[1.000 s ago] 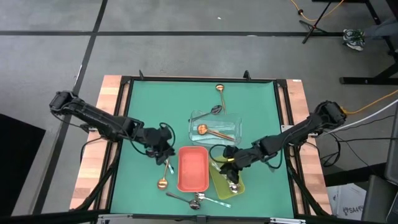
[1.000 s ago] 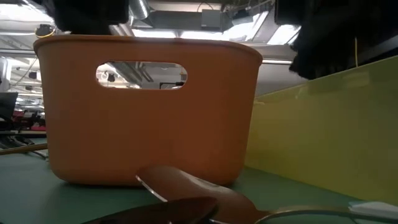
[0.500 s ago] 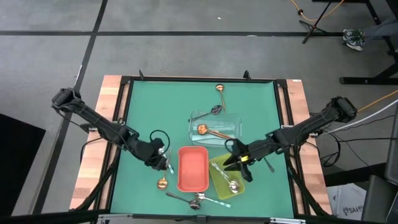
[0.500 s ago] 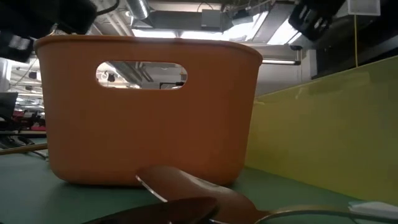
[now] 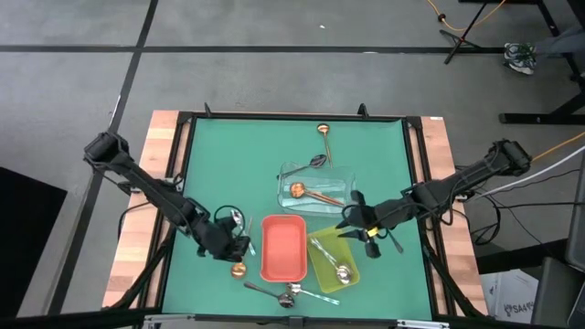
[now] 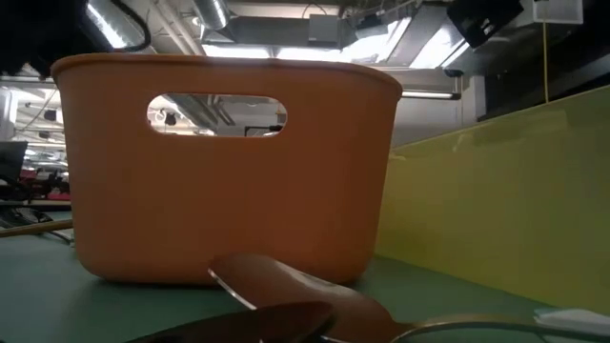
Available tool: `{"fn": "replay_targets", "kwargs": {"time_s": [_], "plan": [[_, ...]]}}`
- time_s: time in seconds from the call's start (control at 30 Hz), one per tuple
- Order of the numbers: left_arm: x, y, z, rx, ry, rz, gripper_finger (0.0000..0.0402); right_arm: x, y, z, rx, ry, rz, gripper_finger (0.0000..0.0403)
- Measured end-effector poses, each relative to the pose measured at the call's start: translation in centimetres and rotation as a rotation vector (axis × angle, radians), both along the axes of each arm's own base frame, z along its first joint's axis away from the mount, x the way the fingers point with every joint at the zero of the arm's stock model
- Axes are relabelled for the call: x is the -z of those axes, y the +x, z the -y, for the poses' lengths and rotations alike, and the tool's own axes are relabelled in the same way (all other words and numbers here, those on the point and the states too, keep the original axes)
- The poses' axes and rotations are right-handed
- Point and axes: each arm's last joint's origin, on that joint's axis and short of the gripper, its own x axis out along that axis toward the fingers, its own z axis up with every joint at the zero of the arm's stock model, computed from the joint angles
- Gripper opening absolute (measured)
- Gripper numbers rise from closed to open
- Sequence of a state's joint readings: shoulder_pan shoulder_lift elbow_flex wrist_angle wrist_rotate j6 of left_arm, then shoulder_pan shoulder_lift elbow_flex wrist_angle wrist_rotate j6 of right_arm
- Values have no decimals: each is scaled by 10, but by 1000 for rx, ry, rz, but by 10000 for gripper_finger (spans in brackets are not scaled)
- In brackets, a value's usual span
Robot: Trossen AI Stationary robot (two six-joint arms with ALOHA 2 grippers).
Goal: Sort silverware by color (type)
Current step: Put the gold spoon into the transparent bin
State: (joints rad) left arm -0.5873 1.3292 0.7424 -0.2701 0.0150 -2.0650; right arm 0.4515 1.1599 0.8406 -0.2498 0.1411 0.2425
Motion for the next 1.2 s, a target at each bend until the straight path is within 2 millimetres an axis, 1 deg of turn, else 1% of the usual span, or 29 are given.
{"fn": "replay_targets", "kwargs": {"time_s": [0.13,0.3,0.4,0.5,0.73,1.03,1.2], "plan": [[16,8,4,-12,47,-56,35,3,-2,2,15,-48,-22,99],[40,12,8,-1,94,-148,29,5,-3,3,41,-78,-36,99],[50,13,8,19,131,-174,28,5,-3,3,44,-80,-38,99],[55,14,8,23,185,-171,28,5,-3,3,39,-88,-35,99],[57,15,6,35,263,-132,28,5,-3,4,35,-95,-33,99],[57,15,6,34,270,-130,27,5,-3,3,35,-95,-33,99],[57,15,7,108,310,-107,27,5,-3,4,35,-95,-33,99]]}}
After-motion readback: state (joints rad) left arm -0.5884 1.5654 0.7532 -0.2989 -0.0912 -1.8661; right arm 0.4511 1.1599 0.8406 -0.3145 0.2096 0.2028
